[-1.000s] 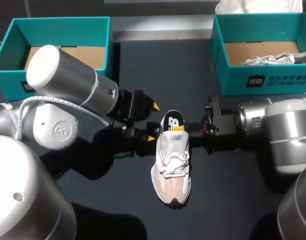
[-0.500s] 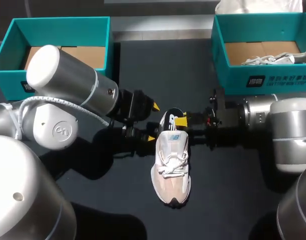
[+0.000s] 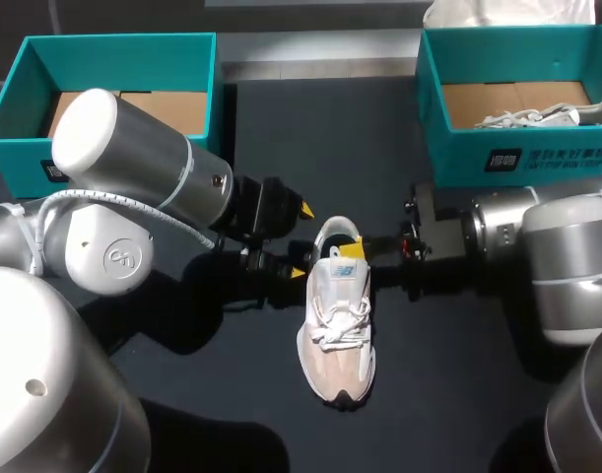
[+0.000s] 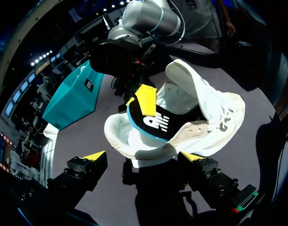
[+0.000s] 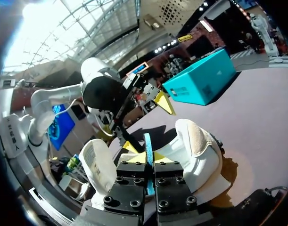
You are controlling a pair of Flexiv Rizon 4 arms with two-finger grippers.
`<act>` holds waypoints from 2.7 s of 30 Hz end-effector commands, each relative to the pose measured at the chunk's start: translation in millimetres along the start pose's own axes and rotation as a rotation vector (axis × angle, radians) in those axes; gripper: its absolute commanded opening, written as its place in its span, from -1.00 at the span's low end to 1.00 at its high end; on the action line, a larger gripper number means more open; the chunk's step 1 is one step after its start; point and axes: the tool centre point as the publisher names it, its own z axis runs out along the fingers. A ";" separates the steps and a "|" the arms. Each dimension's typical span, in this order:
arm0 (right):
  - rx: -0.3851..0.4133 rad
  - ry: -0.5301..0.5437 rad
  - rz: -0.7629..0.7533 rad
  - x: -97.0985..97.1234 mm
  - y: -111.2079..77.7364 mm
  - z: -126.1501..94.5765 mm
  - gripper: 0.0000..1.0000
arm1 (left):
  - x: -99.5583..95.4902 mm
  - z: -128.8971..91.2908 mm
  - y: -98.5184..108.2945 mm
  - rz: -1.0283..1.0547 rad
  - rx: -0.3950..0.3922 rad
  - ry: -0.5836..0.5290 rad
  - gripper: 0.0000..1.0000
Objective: Take the shoe out of the shoebox, open the shoe tongue, remove and reinsert the insole, then place the shoe into the shoebox
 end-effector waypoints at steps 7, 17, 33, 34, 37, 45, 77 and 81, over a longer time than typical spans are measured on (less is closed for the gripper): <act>0.014 -0.015 -0.010 1.1 0.0 -8.6 -0.73 | 1.2 0.5 0.3 0.001 0.000 -0.002 1.00; -0.023 -0.012 -0.058 11.5 17.3 -15.2 -0.15 | 1.2 0.5 0.3 0.001 0.000 -0.002 1.00; -0.032 -0.009 -0.088 2.7 19.8 -0.6 -1.00 | 1.2 0.5 0.3 0.001 0.000 -0.002 1.00; -0.028 -0.010 -0.093 1.2 19.3 1.1 -1.00 | 1.2 0.5 0.3 0.001 0.000 -0.002 1.00; -0.024 -0.011 -0.106 -2.5 19.8 6.0 -1.00 | 1.2 0.5 0.3 0.001 0.000 -0.002 1.00; -0.025 -0.015 -0.158 -5.2 30.4 8.0 -0.61 | 1.2 0.5 0.3 0.001 0.000 -0.002 1.00; 0.022 -0.360 0.124 48.5 104.4 -49.8 -1.00 | 1.2 0.5 0.3 0.001 0.000 -0.002 1.00; 0.022 -0.360 0.124 48.5 104.4 -49.8 -1.00 | 1.2 0.5 0.3 0.001 0.000 -0.002 1.00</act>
